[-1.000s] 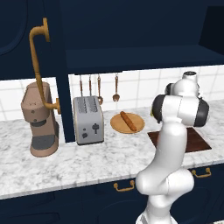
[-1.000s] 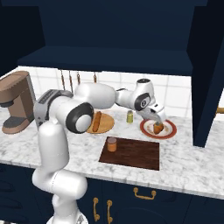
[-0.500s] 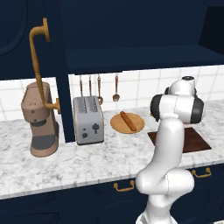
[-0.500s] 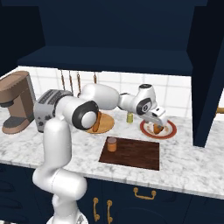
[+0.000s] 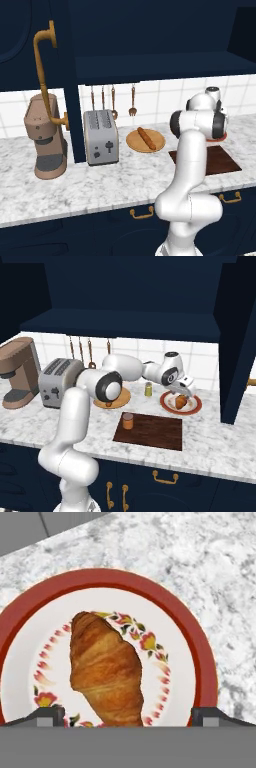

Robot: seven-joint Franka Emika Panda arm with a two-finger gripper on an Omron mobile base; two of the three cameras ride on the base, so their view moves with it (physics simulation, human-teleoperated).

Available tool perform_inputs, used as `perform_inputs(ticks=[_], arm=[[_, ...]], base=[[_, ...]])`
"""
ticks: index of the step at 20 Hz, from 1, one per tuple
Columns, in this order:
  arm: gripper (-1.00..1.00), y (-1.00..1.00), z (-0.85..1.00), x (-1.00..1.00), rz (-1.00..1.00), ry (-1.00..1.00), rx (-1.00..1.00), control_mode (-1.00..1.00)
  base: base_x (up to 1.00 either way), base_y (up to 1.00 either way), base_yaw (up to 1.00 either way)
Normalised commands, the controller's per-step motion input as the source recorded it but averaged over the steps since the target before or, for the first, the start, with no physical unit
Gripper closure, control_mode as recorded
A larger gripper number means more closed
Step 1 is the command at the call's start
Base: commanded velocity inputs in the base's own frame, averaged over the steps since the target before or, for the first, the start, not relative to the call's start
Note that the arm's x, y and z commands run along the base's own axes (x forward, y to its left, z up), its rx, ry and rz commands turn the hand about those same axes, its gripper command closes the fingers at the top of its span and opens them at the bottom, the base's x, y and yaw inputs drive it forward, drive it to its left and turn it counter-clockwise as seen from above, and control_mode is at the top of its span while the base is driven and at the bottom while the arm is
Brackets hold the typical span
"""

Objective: From the different types of pastries on the counter, select a croissant and place it on the cutting board. Then retrieve a jar of jam from the cabinet and place it alongside the croissant on the cutting board.

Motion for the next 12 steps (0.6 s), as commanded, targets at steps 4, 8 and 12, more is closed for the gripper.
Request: perform_inputs(ticks=[4, 8, 12], arm=[[-1.0, -0.32, -0.17, 0.26, 0.01, 0.3, 0.11, -1.0], [-1.0, -0.09, -0.17, 0.2, 0.0, 0.34, 0.13, -1.0], [-1.0, 0.0, 0.0, 0.57, 0.0, 0.11, 0.0, -1.0]], base=[[0.0, 0.0, 0.0], [0.0, 0.0, 0.0], [0.0, 0.0, 0.0]])
